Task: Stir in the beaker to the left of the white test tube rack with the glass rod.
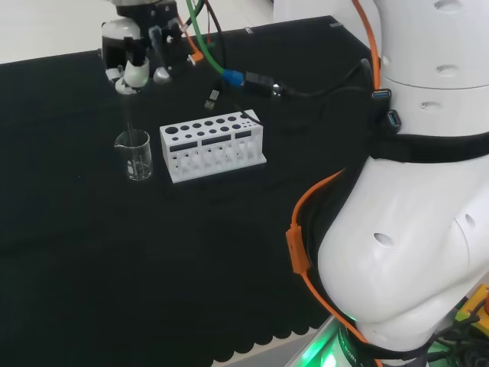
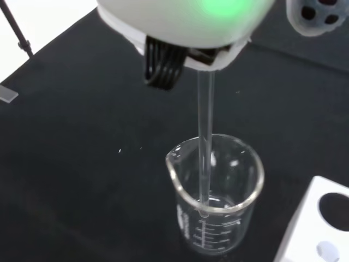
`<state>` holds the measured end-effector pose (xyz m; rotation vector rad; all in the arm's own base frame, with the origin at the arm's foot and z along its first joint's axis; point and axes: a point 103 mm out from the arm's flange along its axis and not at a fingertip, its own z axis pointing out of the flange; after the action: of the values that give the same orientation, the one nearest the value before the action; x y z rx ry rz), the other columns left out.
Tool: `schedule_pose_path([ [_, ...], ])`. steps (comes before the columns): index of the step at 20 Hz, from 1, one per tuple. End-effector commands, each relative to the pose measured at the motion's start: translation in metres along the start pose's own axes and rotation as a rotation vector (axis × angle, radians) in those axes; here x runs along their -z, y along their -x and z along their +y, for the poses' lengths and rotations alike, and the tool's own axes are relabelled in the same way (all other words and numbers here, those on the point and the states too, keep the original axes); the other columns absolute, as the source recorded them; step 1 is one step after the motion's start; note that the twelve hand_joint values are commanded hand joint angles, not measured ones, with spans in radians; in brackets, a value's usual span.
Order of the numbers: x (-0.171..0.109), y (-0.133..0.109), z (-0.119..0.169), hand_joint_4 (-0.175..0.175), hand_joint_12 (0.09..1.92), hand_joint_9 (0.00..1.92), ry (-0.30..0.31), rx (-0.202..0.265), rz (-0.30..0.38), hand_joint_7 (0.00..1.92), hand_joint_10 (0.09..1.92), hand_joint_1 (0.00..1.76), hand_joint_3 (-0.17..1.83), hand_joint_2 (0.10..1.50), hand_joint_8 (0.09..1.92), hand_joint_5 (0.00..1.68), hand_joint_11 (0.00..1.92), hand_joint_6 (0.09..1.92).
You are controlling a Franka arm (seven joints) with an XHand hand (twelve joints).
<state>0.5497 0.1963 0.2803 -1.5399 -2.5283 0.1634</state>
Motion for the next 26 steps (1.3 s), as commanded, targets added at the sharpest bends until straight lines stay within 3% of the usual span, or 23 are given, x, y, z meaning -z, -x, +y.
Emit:
schedule_pose_path([
  [1,-0.006,-0.012,0.009,-0.175,0.57,1.75,-0.014,0.008,-0.009,1.39,0.19,1.32,0.85,0.57,0.72,1.12,1.56,0.86],
  [5,-0.004,-0.009,0.018,-0.175,0.57,1.75,0.001,0.027,0.013,1.39,0.19,1.32,0.85,0.57,0.72,1.12,1.56,0.86],
  [11,-0.002,0.014,0.022,-0.175,0.56,1.75,0.0,0.012,0.018,1.39,0.19,1.32,0.85,0.57,0.72,1.12,1.56,0.86],
  [17,0.0,0.04,0.015,-0.175,0.56,1.75,0.006,-0.005,0.046,1.39,0.19,1.32,0.85,0.57,0.72,1.12,1.56,0.86],
  [23,0.003,0.045,0.004,-0.175,0.56,1.75,0.01,-0.017,0.024,1.39,0.19,1.32,0.85,0.57,0.71,1.12,1.56,0.86],
  [26,0.004,0.05,-0.003,-0.175,0.56,1.75,0.019,-0.016,0.045,1.39,0.19,1.32,0.84,0.57,0.71,1.12,1.56,0.86],
])
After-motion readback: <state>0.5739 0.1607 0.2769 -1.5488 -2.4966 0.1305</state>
